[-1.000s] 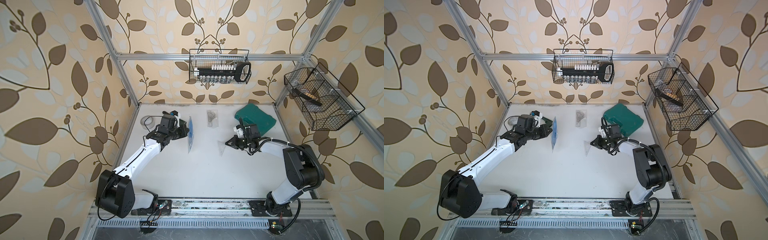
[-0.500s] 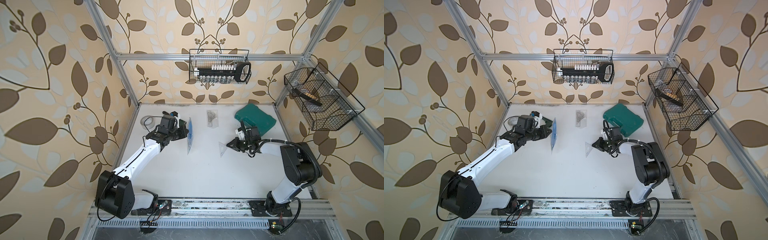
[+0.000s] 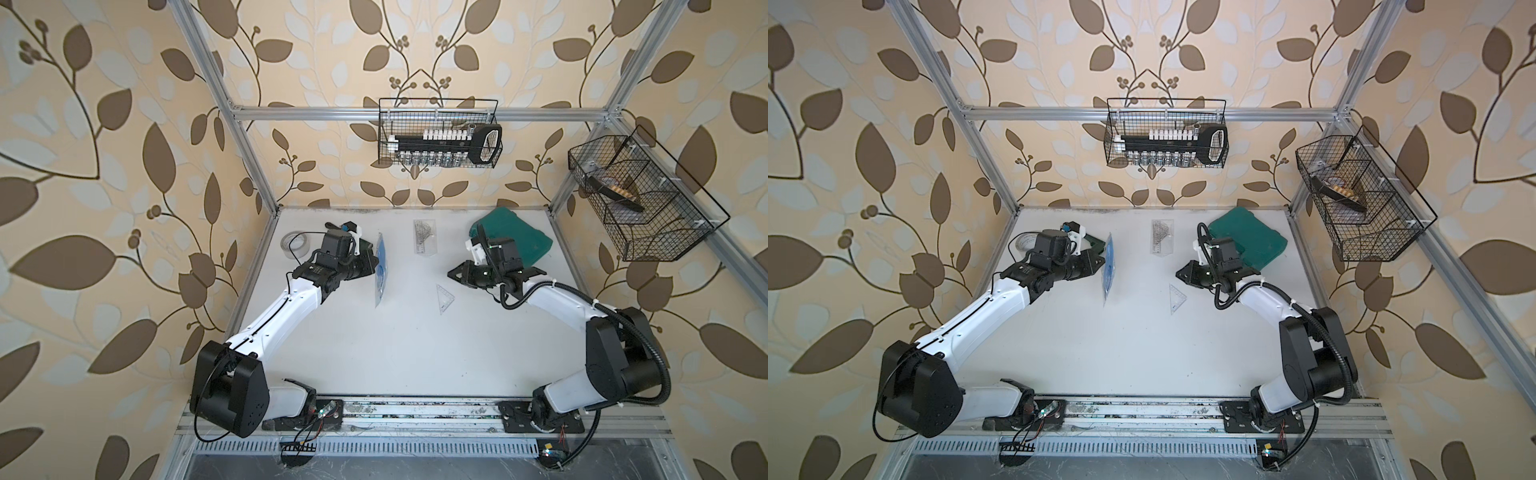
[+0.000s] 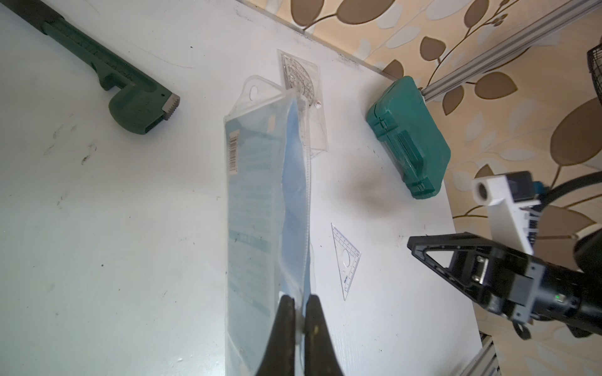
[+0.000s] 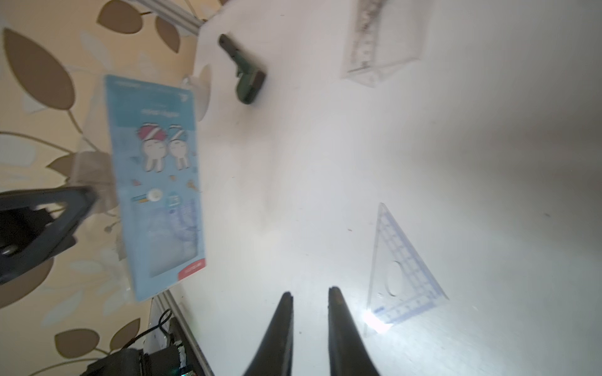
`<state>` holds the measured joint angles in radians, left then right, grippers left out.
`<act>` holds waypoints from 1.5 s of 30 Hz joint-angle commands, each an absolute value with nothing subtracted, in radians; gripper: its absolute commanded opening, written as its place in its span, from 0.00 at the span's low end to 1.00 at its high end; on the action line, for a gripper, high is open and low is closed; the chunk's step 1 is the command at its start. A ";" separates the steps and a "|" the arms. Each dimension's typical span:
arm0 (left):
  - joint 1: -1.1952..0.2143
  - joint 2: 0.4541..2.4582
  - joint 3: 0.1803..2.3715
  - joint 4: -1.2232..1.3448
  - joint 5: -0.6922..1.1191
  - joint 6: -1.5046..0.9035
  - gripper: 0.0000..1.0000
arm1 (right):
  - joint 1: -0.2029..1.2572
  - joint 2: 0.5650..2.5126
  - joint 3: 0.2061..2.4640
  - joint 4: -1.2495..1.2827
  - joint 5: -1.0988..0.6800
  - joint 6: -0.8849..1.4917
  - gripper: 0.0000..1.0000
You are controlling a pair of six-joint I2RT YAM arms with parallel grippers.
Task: Open the ruler set and take out the ruler
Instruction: Place the ruler at the center of the board, then take out the ruler from the ruler set bag.
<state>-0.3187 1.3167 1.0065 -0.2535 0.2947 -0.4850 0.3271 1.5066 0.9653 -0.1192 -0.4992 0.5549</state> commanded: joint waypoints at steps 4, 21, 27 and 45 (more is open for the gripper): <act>-0.340 1.325 1.019 -0.183 0.295 -0.500 0.00 | 0.508 1.522 1.136 -0.144 -0.471 0.590 0.11; -0.387 1.342 1.032 -0.150 0.288 -0.514 0.00 | 0.670 1.765 1.371 -0.190 -0.454 0.625 0.01; -0.395 1.330 1.037 -0.153 0.288 -0.512 0.00 | 0.670 1.817 1.395 -0.244 -0.428 0.601 0.02; -0.405 1.316 1.038 -0.149 0.293 -0.509 0.00 | 0.670 1.877 1.454 -0.307 -0.423 0.570 0.15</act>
<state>-0.3943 1.3468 1.0065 -0.1894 0.2893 -0.5049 0.6674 1.8503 1.4143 -0.2752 -0.4187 0.5831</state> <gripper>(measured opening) 0.057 0.140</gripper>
